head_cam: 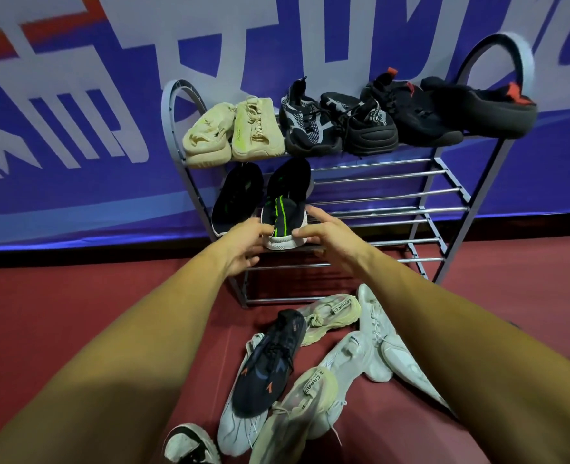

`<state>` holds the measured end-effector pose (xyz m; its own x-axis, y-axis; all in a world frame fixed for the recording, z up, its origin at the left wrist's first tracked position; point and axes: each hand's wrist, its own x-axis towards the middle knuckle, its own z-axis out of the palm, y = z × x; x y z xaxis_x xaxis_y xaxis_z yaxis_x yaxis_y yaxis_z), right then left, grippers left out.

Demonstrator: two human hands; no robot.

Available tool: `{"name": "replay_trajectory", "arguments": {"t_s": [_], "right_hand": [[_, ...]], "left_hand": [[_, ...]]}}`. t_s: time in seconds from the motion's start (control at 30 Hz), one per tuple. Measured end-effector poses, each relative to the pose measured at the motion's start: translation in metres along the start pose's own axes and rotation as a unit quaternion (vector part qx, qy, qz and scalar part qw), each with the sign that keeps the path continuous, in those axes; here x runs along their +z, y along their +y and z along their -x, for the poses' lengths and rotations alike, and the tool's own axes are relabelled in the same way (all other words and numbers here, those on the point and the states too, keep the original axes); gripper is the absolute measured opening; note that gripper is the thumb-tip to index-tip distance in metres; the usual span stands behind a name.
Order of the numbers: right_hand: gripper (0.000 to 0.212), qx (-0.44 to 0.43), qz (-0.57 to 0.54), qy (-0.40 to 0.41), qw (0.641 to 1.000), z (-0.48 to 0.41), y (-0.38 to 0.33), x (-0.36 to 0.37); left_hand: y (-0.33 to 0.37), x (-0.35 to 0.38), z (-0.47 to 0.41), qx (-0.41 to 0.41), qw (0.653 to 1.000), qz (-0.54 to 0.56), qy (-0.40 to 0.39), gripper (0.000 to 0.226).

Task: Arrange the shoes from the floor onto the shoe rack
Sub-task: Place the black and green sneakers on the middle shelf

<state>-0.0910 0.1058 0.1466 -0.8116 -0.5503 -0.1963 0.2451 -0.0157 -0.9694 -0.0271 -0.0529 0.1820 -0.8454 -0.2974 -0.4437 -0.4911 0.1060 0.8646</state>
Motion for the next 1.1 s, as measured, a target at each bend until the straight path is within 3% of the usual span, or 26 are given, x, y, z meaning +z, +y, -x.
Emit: {"name": "replay_trajectory", "arguments": {"t_s": [0.1, 0.2, 0.3, 0.57, 0.8, 1.1], "right_hand": [[0.056, 0.001, 0.031, -0.025, 0.999, -0.006, -0.011, -0.001], [0.046, 0.013, 0.057, -0.01, 0.998, -0.014, -0.007, -0.003], [0.061, 0.018, 0.065, 0.009, 0.998, -0.02, 0.008, 0.0], [0.045, -0.043, 0.066, 0.045, 0.996, -0.034, 0.012, 0.009], [0.033, -0.1, 0.115, 0.153, 0.976, -0.046, 0.015, 0.018], [0.043, -0.082, 0.209, 0.164, 0.961, -0.041, 0.019, 0.015]], "left_hand": [[-0.012, -0.007, -0.008, -0.043, 0.998, -0.024, -0.028, 0.013], [-0.015, -0.011, -0.015, -0.016, 1.0, 0.009, -0.024, 0.007], [-0.012, -0.016, -0.019, 0.019, 0.999, -0.017, -0.027, 0.026], [-0.022, -0.016, -0.029, -0.005, 1.0, -0.014, -0.003, 0.071], [-0.02, -0.011, -0.042, 0.033, 0.998, 0.003, 0.051, 0.064], [-0.021, 0.003, -0.035, 0.027, 0.996, -0.062, 0.066, 0.066]]}}
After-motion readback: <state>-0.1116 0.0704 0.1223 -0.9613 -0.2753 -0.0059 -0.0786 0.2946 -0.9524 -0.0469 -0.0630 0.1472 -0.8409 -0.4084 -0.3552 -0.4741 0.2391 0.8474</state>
